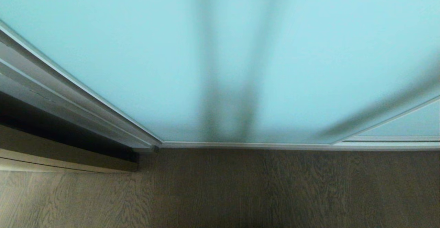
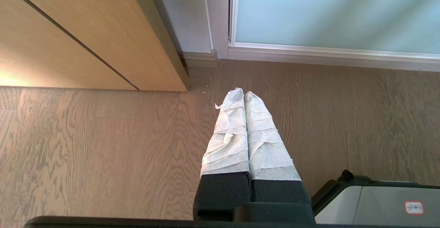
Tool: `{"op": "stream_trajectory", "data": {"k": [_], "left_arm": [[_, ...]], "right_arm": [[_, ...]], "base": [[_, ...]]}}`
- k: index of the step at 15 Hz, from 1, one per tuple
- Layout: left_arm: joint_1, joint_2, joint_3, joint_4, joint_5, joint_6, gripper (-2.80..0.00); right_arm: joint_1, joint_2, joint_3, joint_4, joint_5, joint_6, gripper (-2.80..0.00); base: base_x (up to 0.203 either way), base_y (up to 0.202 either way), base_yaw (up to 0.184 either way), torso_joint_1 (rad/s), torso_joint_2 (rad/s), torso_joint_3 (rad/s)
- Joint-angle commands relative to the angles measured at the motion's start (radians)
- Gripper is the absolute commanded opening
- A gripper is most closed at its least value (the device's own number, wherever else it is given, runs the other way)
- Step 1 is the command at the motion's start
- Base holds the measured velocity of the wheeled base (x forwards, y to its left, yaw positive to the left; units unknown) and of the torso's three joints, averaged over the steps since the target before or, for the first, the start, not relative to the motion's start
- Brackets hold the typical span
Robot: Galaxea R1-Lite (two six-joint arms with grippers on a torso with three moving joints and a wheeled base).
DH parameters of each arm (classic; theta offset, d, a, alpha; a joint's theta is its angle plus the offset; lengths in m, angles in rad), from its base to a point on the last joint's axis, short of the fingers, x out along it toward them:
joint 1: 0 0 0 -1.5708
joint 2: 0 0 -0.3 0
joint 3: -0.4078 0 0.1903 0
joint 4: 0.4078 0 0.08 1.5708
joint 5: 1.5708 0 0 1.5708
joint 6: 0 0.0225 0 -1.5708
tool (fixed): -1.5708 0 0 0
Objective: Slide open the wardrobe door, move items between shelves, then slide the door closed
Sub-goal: Open the door
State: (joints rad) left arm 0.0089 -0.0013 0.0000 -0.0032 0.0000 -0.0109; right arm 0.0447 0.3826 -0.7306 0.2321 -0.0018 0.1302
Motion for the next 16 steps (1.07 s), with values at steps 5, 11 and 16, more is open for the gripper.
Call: {"op": "stream_trajectory", "data": {"k": [5, 11, 16], "left_arm": [[0.0, 0.001, 0.002, 0.0, 0.002, 0.0, -2.8], [0.0, 0.001, 0.002, 0.0, 0.001, 0.0, -2.8], [0.0, 0.001, 0.002, -0.001, 0.0, 0.0, -2.8]], "right_arm": [[-0.006, 0.312, -0.187, -0.013, -0.034, 0.124, -2.8], [-0.023, 0.36, -0.261, -0.013, -0.102, 0.1, -2.8], [-0.098, 0.414, -0.259, -0.086, -0.145, 0.035, -2.8]], "base": [[0.0, 0.0, 0.0, 0.0, 0.0, 0.0], [0.0, 0.0, 0.0, 0.0, 0.0, 0.0], [0.0, 0.0, 0.0, 0.0, 0.0, 0.0]]}}
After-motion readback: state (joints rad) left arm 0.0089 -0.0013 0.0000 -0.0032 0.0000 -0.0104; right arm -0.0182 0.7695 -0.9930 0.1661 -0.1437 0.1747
